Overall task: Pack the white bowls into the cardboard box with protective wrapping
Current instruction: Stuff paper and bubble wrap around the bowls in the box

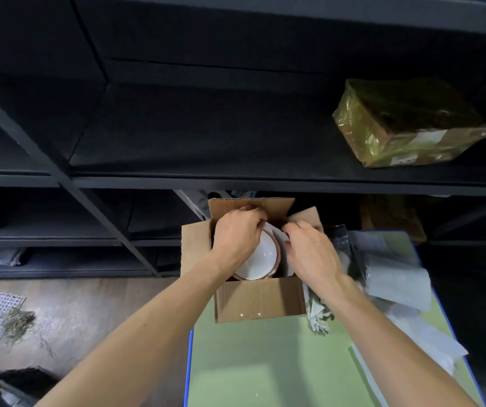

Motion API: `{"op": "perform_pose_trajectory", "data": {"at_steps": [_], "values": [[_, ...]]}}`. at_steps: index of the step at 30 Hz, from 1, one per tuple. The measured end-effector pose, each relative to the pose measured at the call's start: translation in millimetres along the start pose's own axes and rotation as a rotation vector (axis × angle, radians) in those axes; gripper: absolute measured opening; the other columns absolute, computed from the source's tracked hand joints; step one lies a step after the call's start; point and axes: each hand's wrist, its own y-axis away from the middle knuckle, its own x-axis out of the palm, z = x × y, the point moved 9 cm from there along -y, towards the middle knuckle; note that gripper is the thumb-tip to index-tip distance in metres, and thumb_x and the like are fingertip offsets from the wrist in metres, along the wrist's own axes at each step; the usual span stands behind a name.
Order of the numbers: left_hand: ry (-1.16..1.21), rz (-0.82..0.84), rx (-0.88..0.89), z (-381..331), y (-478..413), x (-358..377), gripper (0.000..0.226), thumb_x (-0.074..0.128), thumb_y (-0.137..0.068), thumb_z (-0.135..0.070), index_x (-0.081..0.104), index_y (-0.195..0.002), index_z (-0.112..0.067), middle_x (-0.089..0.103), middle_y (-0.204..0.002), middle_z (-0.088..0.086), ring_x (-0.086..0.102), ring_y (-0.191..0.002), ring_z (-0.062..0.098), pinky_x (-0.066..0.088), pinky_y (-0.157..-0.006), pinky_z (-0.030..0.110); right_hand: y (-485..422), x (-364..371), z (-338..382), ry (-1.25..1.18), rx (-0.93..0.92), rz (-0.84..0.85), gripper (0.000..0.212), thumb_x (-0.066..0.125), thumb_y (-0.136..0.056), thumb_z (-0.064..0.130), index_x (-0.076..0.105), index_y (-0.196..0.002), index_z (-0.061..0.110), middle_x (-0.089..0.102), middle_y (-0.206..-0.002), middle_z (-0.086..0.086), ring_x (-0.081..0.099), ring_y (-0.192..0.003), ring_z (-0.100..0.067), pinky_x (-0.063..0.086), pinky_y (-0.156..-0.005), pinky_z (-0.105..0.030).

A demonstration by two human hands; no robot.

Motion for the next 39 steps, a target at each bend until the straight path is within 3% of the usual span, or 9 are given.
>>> {"op": "perform_pose_trajectory", "data": {"at_steps": [6, 9, 12, 17, 21, 30, 35, 39], "values": [[-0.072, 0.044, 0.034, -3, -5, 15, 0.017, 0.054, -0.098, -0.029, 0.07, -0.104, -0.029, 0.073, -0.102, -0.006, 0.068, -0.091, 0.019, 0.057, -0.074, 0.033, 9, 16, 7, 0.112, 0.019, 0.059, 0.013, 0.06, -0.086, 0.004, 0.062, -0.096, 0.012, 0.07, -0.094, -0.011, 0.07, -0.083, -0.029, 0.043, -0.062, -0.031], [-0.143, 0.071, 0.021, 3, -4, 18, 0.018, 0.051, -0.099, -0.029, 0.069, -0.104, -0.027, 0.073, -0.099, -0.004, 0.068, -0.087, 0.021, 0.049, -0.065, 0.029, 1, 22, 12, 0.147, 0.009, 0.077, 0.016, 0.062, -0.084, 0.003, 0.063, -0.097, 0.011, 0.07, -0.094, -0.012, 0.07, -0.078, -0.029, 0.041, -0.059, -0.031], [-0.216, 0.08, -0.006, 9, -1, 15, 0.015, 0.051, -0.098, -0.027, 0.066, -0.101, -0.023, 0.073, -0.094, -0.001, 0.069, -0.081, 0.022, 0.041, -0.059, 0.028, -9, 16, 13, 0.142, -0.005, 0.036, 0.017, 0.06, -0.087, 0.005, 0.063, -0.103, 0.01, 0.069, -0.101, -0.013, 0.07, -0.079, -0.03, 0.05, -0.065, -0.034], [-0.251, 0.104, -0.062, 17, 0, 14, 0.013, 0.053, -0.096, -0.026, 0.062, -0.104, -0.021, 0.072, -0.091, 0.001, 0.068, -0.077, 0.025, 0.053, -0.062, 0.033, -20, 17, 9, 0.123, 0.012, 0.054, 0.018, 0.057, -0.092, 0.009, 0.059, -0.11, 0.013, 0.068, -0.111, -0.009, 0.069, -0.097, -0.027, 0.052, -0.076, -0.033], [-0.273, 0.121, -0.011, 11, -2, 18, 0.016, 0.051, -0.096, -0.024, 0.062, -0.108, -0.021, 0.072, -0.095, 0.001, 0.069, -0.082, 0.026, 0.052, -0.063, 0.033, -19, 33, 9, 0.095, 0.012, 0.122, 0.019, 0.057, -0.091, 0.008, 0.059, -0.109, 0.01, 0.068, -0.111, -0.013, 0.068, -0.099, -0.032, 0.052, -0.077, -0.037], [-0.186, 0.098, 0.007, 9, 2, 14, 0.016, 0.05, -0.099, -0.027, 0.061, -0.11, -0.024, 0.072, -0.098, 0.0, 0.069, -0.083, 0.025, 0.058, -0.068, 0.037, -17, 33, 8, 0.108, 0.009, 0.047, 0.017, 0.052, -0.094, 0.004, 0.06, -0.109, 0.01, 0.07, -0.109, -0.013, 0.07, -0.095, -0.03, 0.054, -0.074, -0.035], [-0.104, 0.061, 0.013, -1, 7, 3, 0.015, 0.051, -0.096, -0.025, 0.06, -0.108, -0.024, 0.07, -0.098, -0.002, 0.068, -0.082, 0.024, 0.056, -0.065, 0.035, -3, 15, 5, -0.022, -0.017, -0.076, 0.006, 0.059, -0.093, 0.011, 0.065, -0.095, 0.009, 0.071, -0.094, -0.012, 0.07, -0.08, -0.031, 0.051, -0.064, -0.036], [-0.019, 0.04, 0.003, -1, 27, -1, 0.021, 0.048, -0.097, -0.028, 0.061, -0.113, -0.025, 0.069, -0.104, -0.005, 0.066, -0.087, 0.021, 0.048, -0.065, 0.03, 23, 0, -14, -0.078, 0.02, -0.129, 0.018, 0.052, -0.098, 0.022, 0.068, -0.103, 0.014, 0.072, -0.09, -0.009, 0.068, -0.083, -0.036, 0.051, -0.063, -0.039]]}}
